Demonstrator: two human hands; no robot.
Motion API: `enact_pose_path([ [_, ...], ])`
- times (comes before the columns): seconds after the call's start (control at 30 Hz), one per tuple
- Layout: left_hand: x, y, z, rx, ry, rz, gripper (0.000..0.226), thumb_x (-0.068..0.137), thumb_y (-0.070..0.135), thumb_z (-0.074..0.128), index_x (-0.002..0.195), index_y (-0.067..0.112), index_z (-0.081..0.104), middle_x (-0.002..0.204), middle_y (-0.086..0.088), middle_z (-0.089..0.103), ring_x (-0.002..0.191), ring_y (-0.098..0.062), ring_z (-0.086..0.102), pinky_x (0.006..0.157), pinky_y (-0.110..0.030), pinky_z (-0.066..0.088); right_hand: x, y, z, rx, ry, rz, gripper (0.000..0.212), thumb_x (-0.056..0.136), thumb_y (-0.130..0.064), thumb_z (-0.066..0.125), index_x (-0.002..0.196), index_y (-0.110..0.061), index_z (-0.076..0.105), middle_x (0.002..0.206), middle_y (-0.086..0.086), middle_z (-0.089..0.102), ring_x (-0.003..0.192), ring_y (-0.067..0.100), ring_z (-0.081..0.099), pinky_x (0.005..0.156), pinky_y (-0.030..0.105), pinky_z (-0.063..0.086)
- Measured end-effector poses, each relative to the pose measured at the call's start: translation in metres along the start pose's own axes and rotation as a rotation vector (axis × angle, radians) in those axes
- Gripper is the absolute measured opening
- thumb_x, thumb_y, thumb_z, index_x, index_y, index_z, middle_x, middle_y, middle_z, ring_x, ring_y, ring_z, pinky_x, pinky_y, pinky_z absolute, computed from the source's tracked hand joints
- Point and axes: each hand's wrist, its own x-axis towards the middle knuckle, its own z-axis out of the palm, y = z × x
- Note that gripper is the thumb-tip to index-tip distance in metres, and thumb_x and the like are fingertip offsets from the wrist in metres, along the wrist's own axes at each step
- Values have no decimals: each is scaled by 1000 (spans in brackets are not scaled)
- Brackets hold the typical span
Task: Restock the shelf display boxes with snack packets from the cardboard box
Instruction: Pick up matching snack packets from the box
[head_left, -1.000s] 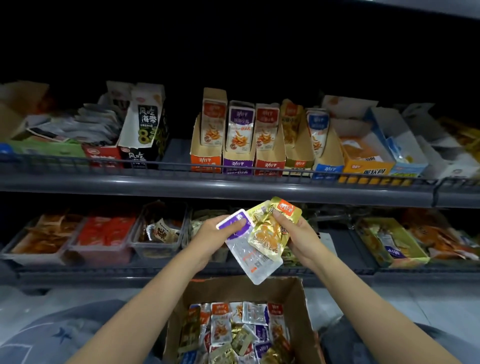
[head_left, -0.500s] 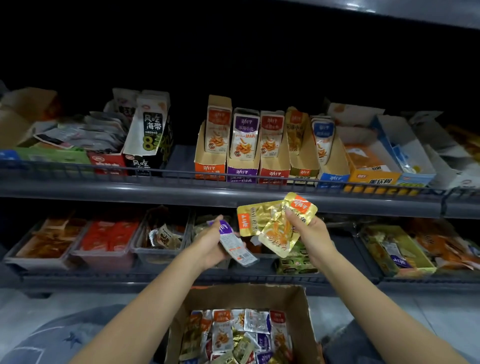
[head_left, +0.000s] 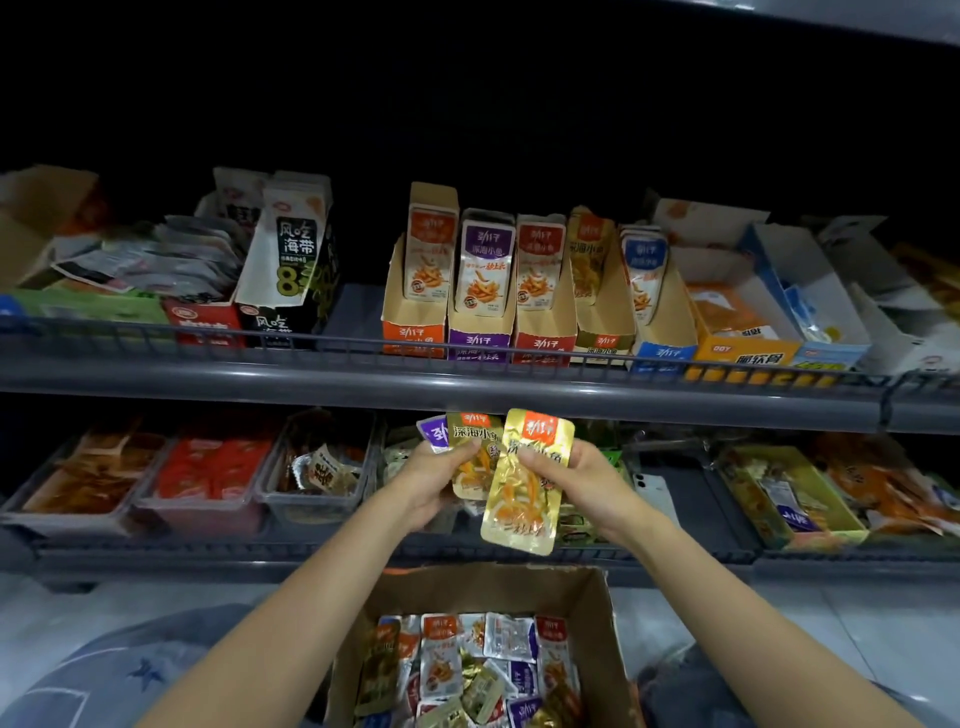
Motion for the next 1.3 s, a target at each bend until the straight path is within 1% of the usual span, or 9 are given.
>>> enact_pose_path([
  [0.13,-2,-9,-4,205,36,146,17,84,24,70,99,19,66,101,-3,72,98,-21,67,90,-38,52,6,-5,-10,129,107,-2,33,73,-35,70,98,-14,68,95,4,74,92,20,70,91,38,51],
  [0.33,-14,0,12,197,-140,210,19,88,36,61,101,23,66,98,3,74,92,-14,70,83,-29,54,9,2,-3,59,158,-7,44,81,-25,71,120,-18,51,109,2,68,96,16,68,82,31,55],
  [0.4,-16,6,16,244,-191,214,15,86,30,66,100,25,65,97,4,74,92,-13,70,80,-26,54,10,1,-3,139,182,-25,54,80,-20,72,125,-19,42,113,5,65,97,19,68,78,33,57],
  [0.5,-18,14,22,313,-276,215,28,78,16,75,105,20,65,102,0,73,96,-16,69,90,-35,54,10,-5,-4,238,163,-43,63,78,-18,73,129,-30,39,113,4,66,96,22,69,76,39,58],
  [0.67,-21,30,34,348,-387,241,32,77,9,75,104,22,64,103,0,73,98,-15,68,89,-29,53,13,-19,-8,342,270,-146,76,68,-25,76,134,-33,39,116,7,65,101,24,67,84,45,56],
  [0.93,-25,66,45,420,-353,355,28,80,18,74,105,26,62,102,4,72,97,-11,68,90,-28,52,15,-61,-26,459,227,-170,50,89,-11,61,131,-32,43,115,9,64,96,24,68,72,37,58],
  [1.03,-26,78,47,413,-316,403,29,82,25,70,110,23,62,102,5,72,95,-8,68,84,-21,52,17,-78,-38,496,167,-110,40,87,-13,63,125,-20,53,113,11,67,100,26,66,77,38,57],
  [1.13,-23,85,54,308,-248,415,29,81,25,72,108,20,63,101,3,73,94,-13,69,83,-25,53,24,-88,-44,408,276,-173,27,85,-14,67,111,-18,60,107,8,69,100,25,66,85,42,54],
  [1.3,-18,101,65,298,-209,485,39,72,12,80,107,17,65,100,1,74,93,-15,70,83,-29,55,33,-103,-49,447,344,-311,47,83,-11,68,126,-22,51,113,6,66,102,24,66,81,39,56],
])
